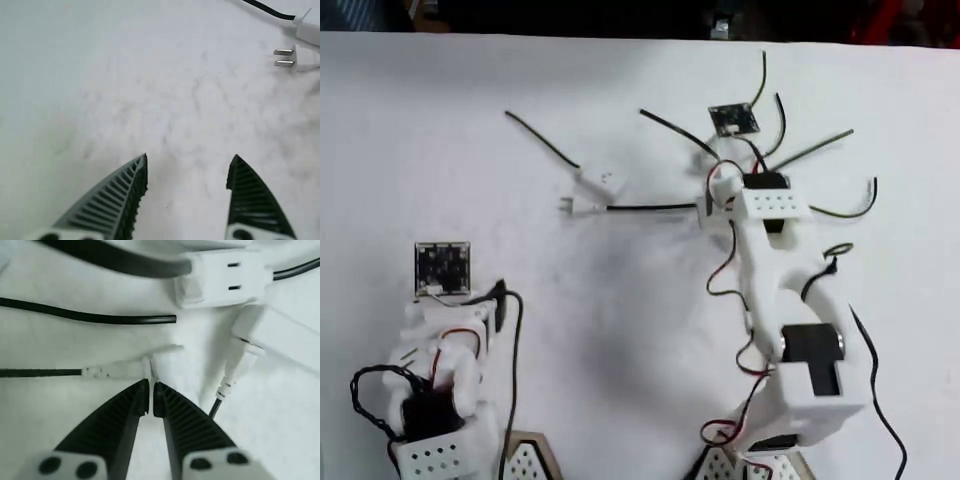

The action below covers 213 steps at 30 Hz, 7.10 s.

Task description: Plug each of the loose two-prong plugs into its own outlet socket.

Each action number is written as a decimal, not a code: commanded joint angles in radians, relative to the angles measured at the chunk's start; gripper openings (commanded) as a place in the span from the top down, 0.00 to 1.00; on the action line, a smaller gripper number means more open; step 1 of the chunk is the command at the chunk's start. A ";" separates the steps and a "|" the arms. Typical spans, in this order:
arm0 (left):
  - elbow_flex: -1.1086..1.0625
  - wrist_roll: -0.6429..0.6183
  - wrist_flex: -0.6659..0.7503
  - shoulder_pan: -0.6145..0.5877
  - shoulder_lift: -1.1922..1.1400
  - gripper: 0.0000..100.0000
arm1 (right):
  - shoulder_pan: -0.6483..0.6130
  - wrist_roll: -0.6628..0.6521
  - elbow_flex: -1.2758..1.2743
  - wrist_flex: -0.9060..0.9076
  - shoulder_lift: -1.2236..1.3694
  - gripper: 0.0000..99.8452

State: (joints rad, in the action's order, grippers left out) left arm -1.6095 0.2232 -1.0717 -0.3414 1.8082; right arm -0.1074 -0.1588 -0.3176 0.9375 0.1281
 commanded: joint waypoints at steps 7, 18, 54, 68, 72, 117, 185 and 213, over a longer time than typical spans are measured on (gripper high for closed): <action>0.006 0.012 0.023 -0.013 0.007 0.74 | -0.008 -0.011 0.071 0.030 -0.012 0.98; 0.006 0.012 0.023 -0.013 0.007 0.74 | -0.269 0.098 0.072 0.107 -0.275 0.98; 0.005 0.014 0.023 -0.013 0.007 0.74 | -0.533 0.769 1.204 0.294 0.727 0.87; 0.005 0.014 0.023 -0.013 0.007 0.74 | -0.536 0.603 1.458 0.337 0.977 0.94; 0.005 0.014 0.023 -0.013 0.007 0.74 | -0.544 0.479 1.485 0.469 0.981 0.98; 0.005 0.014 0.023 -0.013 0.007 0.74 | -0.320 0.121 0.511 0.782 0.182 0.86; 0.005 0.014 0.023 -0.013 0.007 0.74 | -0.545 -0.150 0.775 0.688 0.587 0.98; 0.005 0.015 0.023 -0.013 0.007 0.74 | -0.524 -0.095 0.833 0.786 0.645 0.92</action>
State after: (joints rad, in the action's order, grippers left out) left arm -1.6095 0.2294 -1.0717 -0.3414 1.8082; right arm -0.6444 -0.2601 0.5508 1.7093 0.8124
